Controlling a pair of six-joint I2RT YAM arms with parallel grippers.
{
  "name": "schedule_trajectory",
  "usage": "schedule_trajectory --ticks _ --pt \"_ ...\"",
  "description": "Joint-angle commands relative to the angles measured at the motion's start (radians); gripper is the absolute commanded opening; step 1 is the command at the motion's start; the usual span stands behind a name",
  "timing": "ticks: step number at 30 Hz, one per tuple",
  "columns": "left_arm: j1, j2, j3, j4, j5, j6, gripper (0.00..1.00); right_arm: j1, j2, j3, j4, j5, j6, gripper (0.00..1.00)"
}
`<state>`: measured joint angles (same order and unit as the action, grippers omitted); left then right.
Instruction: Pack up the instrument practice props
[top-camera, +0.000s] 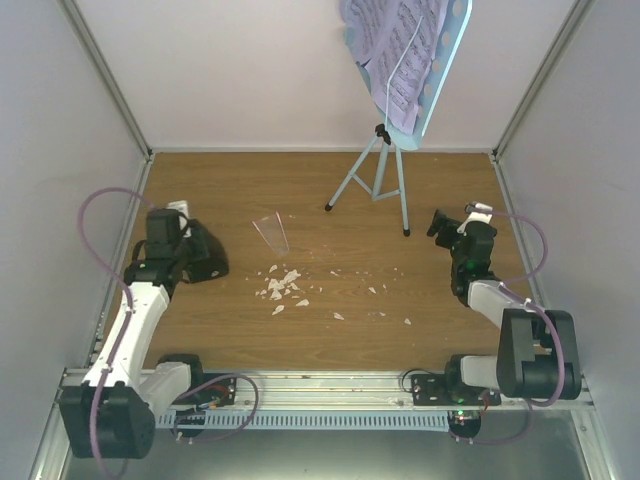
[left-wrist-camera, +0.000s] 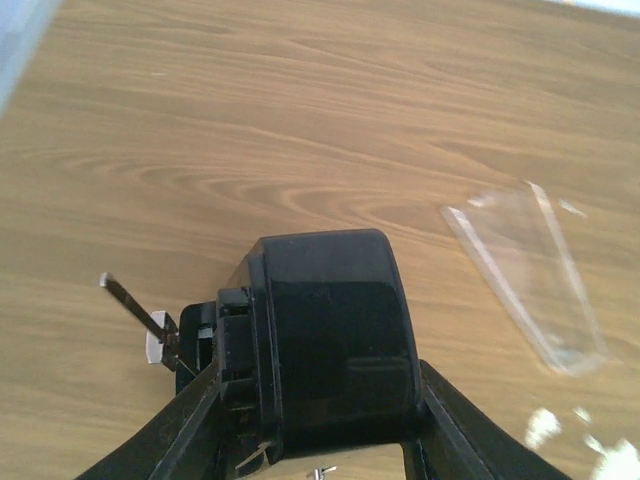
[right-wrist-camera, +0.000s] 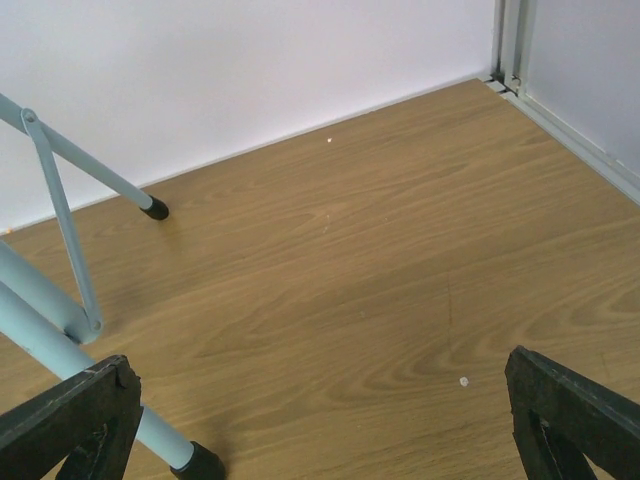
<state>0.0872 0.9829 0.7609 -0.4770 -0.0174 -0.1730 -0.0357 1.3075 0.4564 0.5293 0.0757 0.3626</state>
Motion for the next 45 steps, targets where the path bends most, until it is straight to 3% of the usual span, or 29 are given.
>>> schedule_trajectory --ticks 1,17,31,34,45 --pt "-0.183 0.032 0.058 -0.052 -0.002 -0.019 0.30 -0.006 0.006 0.028 -0.002 -0.015 -0.027 1.00" --pt "-0.665 0.096 0.080 -0.094 -0.065 -0.273 0.30 -0.004 -0.068 -0.019 0.051 -0.105 -0.082 1.00" --pt "-0.999 0.311 0.241 -0.083 -0.146 -0.368 0.33 -0.004 -0.116 -0.024 0.023 -0.122 -0.086 1.00" --pt "-1.023 0.348 0.265 -0.073 -0.147 -0.362 0.38 -0.004 -0.121 -0.024 0.015 -0.125 -0.086 1.00" --pt "-1.031 0.305 0.314 0.021 -0.097 -0.288 0.70 -0.003 -0.199 -0.020 -0.075 -0.182 -0.065 1.00"
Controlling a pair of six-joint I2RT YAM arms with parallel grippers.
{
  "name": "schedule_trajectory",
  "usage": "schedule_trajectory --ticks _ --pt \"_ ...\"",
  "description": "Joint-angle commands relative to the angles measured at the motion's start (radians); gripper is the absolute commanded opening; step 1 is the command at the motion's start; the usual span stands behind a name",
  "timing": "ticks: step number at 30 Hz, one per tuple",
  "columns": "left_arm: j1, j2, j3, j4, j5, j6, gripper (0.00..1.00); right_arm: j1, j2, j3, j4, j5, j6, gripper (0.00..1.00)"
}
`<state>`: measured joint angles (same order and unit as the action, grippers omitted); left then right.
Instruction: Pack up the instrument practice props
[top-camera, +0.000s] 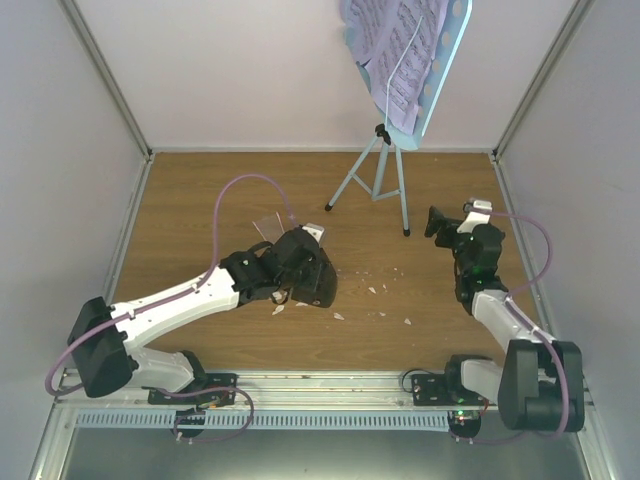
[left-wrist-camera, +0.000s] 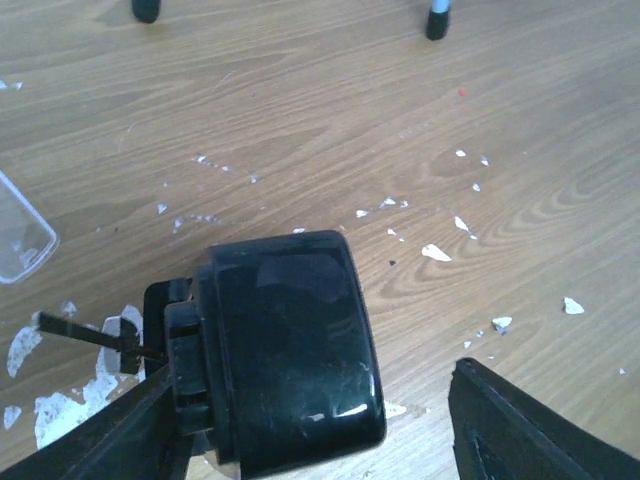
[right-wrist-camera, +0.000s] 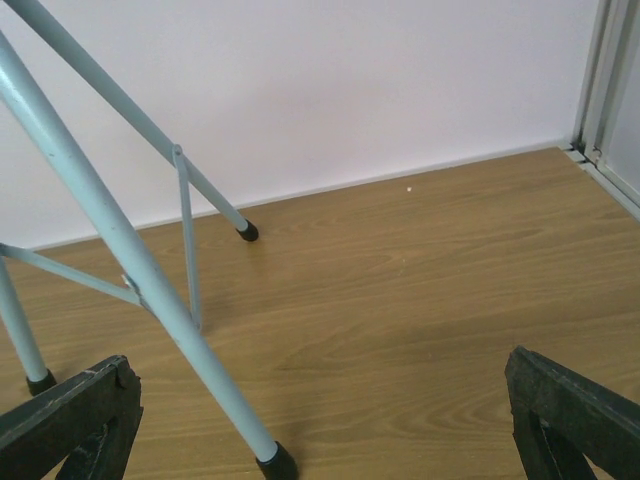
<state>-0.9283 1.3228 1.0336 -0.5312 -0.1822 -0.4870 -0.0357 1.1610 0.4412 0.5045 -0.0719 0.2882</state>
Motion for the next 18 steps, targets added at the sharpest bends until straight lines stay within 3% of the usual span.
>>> schedule_trajectory --ticks 1,6,13,16,18 --pt "-0.015 -0.048 0.046 0.089 0.078 0.036 0.74 -0.004 -0.068 -0.004 -0.064 -0.040 0.014 1.00" --pt "-0.015 -0.146 0.049 0.171 0.131 0.089 0.98 -0.004 -0.145 0.010 -0.143 -0.083 0.033 1.00" --pt "0.000 -0.286 0.045 0.221 0.118 0.130 0.99 -0.004 -0.221 0.068 -0.280 -0.186 0.027 1.00" --pt "0.074 -0.336 0.002 0.223 0.149 0.110 0.99 -0.003 -0.257 0.073 -0.307 -0.272 0.033 1.00" --pt "0.180 -0.361 -0.045 0.239 0.253 0.083 0.99 -0.004 -0.273 0.069 -0.321 -0.331 0.050 1.00"
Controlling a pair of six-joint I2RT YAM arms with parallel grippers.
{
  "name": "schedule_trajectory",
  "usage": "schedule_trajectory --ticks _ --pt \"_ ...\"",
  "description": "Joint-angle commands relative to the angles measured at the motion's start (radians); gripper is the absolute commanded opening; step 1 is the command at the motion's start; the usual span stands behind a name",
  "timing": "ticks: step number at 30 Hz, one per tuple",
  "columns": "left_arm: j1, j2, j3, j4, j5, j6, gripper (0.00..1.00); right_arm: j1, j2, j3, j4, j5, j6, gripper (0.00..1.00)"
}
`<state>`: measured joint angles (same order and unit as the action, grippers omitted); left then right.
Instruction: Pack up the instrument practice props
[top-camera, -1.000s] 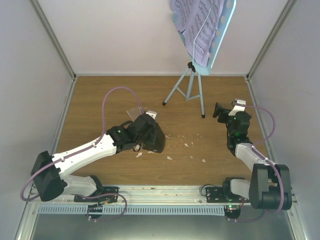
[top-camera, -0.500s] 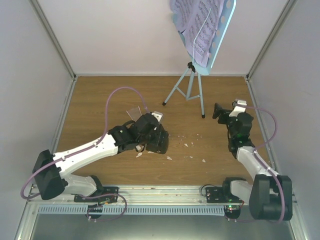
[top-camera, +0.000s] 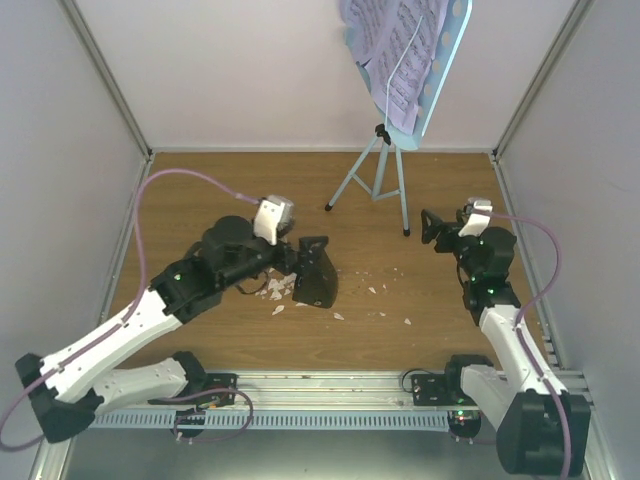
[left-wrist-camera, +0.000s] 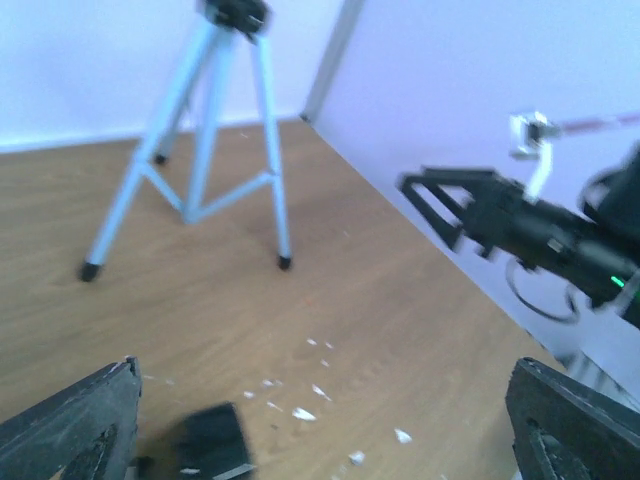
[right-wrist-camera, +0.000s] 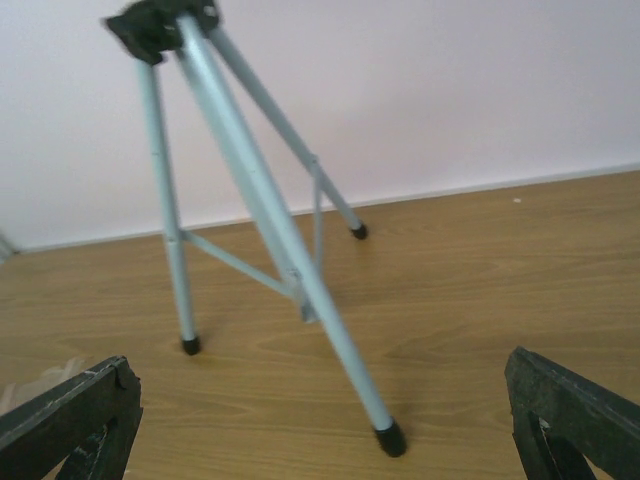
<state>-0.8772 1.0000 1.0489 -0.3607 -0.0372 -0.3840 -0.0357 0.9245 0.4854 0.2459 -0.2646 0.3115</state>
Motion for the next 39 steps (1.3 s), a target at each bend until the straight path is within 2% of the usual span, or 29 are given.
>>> schedule_trajectory --ticks 1,3,6,10,13,18,24,31,39 --pt "0.182 -0.049 -0.092 0.082 0.175 -0.039 0.99 -0.003 -0.039 0.019 -0.064 -0.172 0.035 0.99" --pt "0.295 -0.061 -0.164 0.124 0.316 -0.085 0.99 -0.003 -0.042 0.005 -0.066 -0.237 0.050 0.98" --pt "0.403 -0.072 -0.273 0.198 0.464 -0.145 0.99 -0.001 -0.042 -0.026 -0.060 -0.296 0.079 0.96" --pt "0.489 -0.088 -0.408 0.288 0.556 -0.207 0.99 0.005 -0.042 -0.107 0.024 -0.359 0.156 0.94" --pt "0.529 -0.088 -0.483 0.312 0.569 -0.234 0.94 0.022 -0.019 -0.167 0.111 -0.415 0.221 0.92" --pt "0.543 -0.051 -0.579 0.358 0.574 -0.251 0.81 0.108 0.043 -0.208 0.161 -0.403 0.248 0.85" --pt "0.543 0.097 -0.592 0.420 0.631 -0.211 0.69 0.222 0.121 -0.190 0.180 -0.378 0.245 0.73" --pt "0.539 0.228 -0.580 0.506 0.685 -0.184 0.58 0.337 0.206 -0.185 0.238 -0.348 0.281 0.64" --pt "0.514 0.339 -0.568 0.552 0.692 -0.172 0.48 0.398 0.284 -0.186 0.312 -0.336 0.314 0.58"
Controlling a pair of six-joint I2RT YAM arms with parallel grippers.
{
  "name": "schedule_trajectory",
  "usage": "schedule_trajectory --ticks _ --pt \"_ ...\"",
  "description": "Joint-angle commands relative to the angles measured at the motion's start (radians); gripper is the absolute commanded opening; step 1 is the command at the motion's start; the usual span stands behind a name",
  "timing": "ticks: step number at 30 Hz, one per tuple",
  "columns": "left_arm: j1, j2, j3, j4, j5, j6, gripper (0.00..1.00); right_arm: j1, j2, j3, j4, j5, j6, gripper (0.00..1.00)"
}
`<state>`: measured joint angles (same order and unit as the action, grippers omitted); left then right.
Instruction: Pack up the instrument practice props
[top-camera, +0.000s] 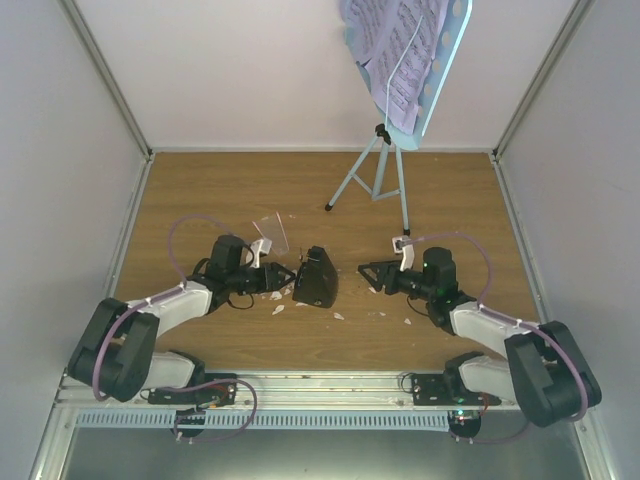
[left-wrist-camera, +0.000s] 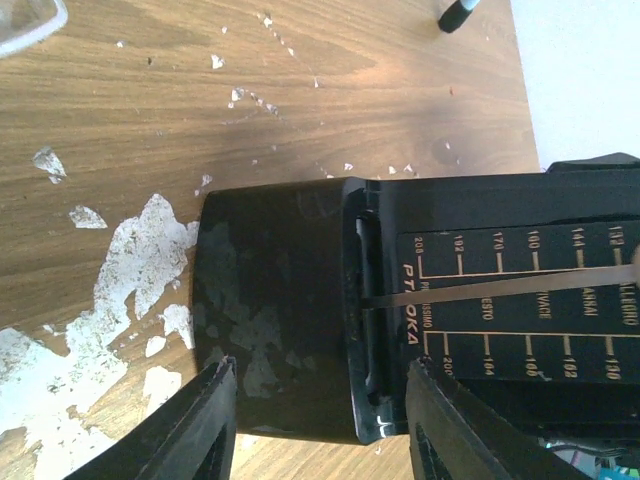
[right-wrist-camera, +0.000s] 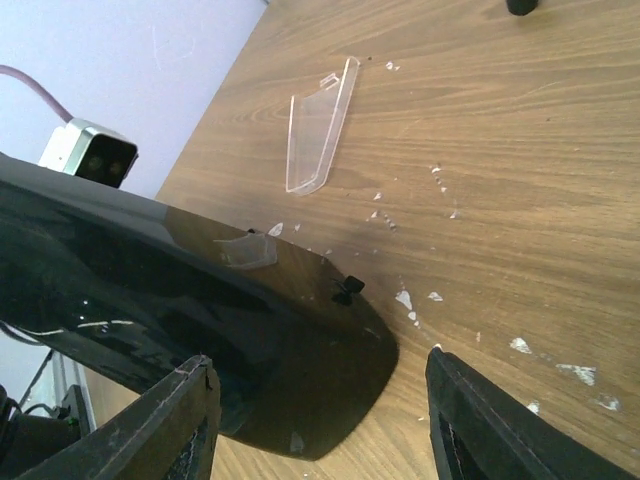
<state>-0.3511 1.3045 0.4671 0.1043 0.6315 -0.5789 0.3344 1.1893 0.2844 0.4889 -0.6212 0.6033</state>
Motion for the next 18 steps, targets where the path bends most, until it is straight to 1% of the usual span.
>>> schedule_trajectory --ticks 1,5,9,13,18 --pt "-0.016 0.042 0.014 0.092 0.022 0.023 0.48 0.032 0.024 0.016 0.072 0.021 0.022 0.57" --pt "-0.032 0.065 0.010 0.120 0.025 0.012 0.45 0.039 0.037 0.020 0.071 0.022 0.015 0.55" --pt "-0.043 0.079 0.010 0.142 0.024 0.002 0.45 0.042 0.040 0.019 0.065 0.027 0.005 0.55" --pt "-0.050 0.094 0.017 0.152 0.021 0.000 0.42 0.044 0.038 0.017 0.057 0.032 -0.002 0.52" --pt "-0.053 0.110 0.025 0.154 0.001 0.000 0.40 0.048 0.036 0.017 0.047 0.033 -0.010 0.51"
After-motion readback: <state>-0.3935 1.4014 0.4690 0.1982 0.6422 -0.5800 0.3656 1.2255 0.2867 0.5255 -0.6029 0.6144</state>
